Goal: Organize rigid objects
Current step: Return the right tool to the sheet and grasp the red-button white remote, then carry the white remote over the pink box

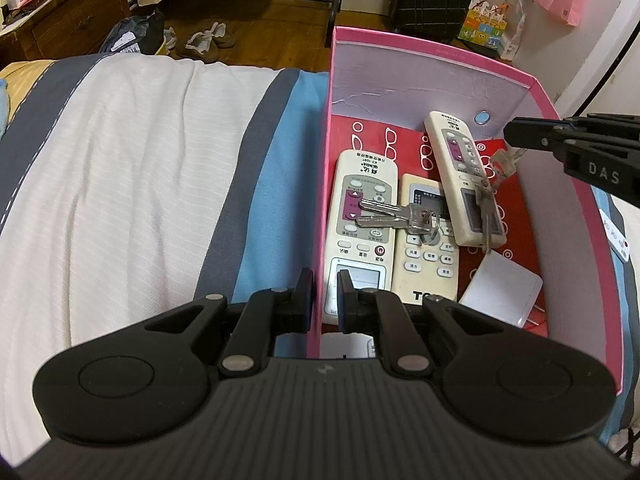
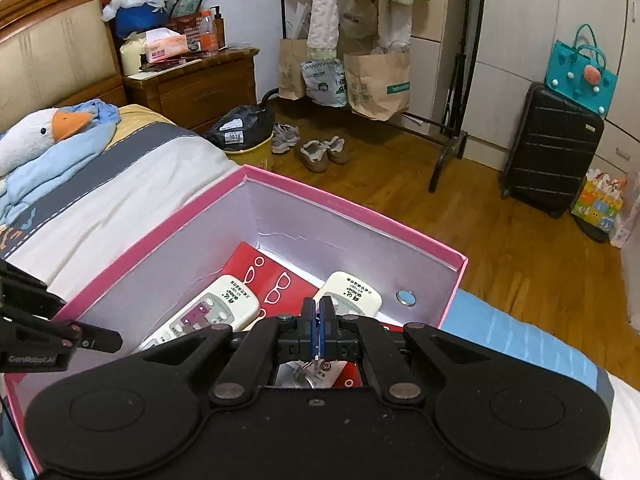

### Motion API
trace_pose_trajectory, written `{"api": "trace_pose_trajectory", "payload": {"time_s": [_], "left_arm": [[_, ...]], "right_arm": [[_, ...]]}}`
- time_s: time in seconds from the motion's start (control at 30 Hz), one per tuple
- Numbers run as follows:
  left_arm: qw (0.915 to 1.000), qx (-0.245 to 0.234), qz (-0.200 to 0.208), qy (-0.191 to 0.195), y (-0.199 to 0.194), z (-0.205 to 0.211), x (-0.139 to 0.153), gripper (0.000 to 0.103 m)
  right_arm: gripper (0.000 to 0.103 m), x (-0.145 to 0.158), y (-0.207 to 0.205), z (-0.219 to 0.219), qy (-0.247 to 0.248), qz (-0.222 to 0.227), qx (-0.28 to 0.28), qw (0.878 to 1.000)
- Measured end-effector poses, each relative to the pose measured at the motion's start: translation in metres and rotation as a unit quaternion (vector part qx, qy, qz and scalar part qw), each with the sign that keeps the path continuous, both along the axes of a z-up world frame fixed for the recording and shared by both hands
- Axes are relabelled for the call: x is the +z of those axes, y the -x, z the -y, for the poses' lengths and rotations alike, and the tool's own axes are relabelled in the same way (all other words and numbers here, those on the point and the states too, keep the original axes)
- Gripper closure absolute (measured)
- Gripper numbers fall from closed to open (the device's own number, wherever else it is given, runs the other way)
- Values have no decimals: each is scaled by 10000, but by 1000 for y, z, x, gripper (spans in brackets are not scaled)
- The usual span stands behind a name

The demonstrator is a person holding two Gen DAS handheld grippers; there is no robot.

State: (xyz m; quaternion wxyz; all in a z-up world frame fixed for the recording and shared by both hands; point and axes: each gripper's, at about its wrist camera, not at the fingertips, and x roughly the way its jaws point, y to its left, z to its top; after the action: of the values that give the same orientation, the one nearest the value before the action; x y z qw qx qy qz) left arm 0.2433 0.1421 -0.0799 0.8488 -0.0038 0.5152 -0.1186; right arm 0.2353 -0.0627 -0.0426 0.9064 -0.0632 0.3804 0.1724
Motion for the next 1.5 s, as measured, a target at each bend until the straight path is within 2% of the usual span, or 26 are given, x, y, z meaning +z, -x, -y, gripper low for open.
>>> {"api": "trace_pose_trajectory", "payload": {"time_s": [0.13,0.2,0.23,0.3,0.47,0.6,0.73,0.9,1.0,1.1,1.23,1.4,1.5], "left_arm": [[10000,-9,-3,-25,-1,2,-2,94],[10000,-18,6,-48,-1,3,-2,94],[10000,-17,5,-52,-1,3,-2,94],[10000,-7,-4,-43,-1,3,-2,94],[10000,-7,-38,-79,-3,4,-4,94],[9999,-2,-37,-116,-3,6,-5,94],[9999,59,-49,-122,-3,7,-5,94],[9998,68,-47,-185,-3,8,-5,94],[9998,63,-70,-181,-2,8,-4,94],[9998,58,-92,-162,-2,7,-5,94],[9998,64,-116,-142,-4,6,-5,94],[9997,-58,-77,-230,-1,8,-4,94],[9994,-130,-20,-334,0,12,-4,94]], "right_arm": [[100,1,-4,0,-20,186,63,9998],[95,6,-4,2,-150,466,38,9988],[80,10,-3,5,-253,642,33,9976],[59,19,1,12,-455,828,-18,9955],[59,42,17,47,-782,527,-281,9952],[59,55,40,83,-494,135,-446,9977],[59,55,59,118,-233,-264,-518,9980],[54,31,74,159,-84,-419,-714,9965],[53,10,75,167,490,-617,-711,9944],[53,-5,64,178,472,-971,-713,9916],[53,-21,52,182,812,-1146,-710,9875],[53,-44,40,190,660,-1541,-614,9839],[52,-59,33,190,767,-1696,-622,9806]]}}
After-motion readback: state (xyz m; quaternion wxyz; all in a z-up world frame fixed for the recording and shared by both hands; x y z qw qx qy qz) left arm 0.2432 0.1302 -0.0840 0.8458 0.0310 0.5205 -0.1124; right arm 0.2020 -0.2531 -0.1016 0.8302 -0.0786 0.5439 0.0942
